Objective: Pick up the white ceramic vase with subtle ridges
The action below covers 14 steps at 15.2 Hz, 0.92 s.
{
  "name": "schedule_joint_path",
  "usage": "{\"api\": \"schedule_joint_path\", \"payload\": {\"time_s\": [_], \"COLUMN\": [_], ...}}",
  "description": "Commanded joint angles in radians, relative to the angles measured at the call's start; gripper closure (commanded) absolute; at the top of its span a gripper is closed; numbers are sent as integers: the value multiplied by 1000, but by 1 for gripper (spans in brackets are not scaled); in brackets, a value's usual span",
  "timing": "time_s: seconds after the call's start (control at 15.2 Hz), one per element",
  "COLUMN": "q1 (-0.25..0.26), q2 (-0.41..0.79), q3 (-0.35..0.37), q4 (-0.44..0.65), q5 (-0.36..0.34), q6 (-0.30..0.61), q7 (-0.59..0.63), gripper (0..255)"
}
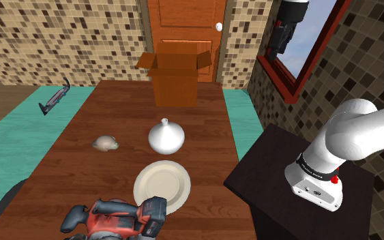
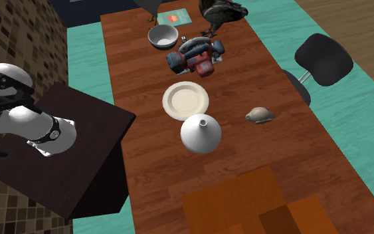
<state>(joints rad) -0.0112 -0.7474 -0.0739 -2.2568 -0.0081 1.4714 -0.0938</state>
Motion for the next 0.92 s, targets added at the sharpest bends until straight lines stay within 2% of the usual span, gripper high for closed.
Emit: {"api": "schedule_joint_path", "payload": {"time_s": [0.0, 0.46, 0.86], "q1": [0, 42, 76], "q2": [0, 137, 293], "q3": [0, 75, 137], "q4": [0, -49, -42], "q5": [0, 57, 90], "q6": [0, 192, 349], "q7": [0, 69, 123], "gripper": [0, 0, 0]}}
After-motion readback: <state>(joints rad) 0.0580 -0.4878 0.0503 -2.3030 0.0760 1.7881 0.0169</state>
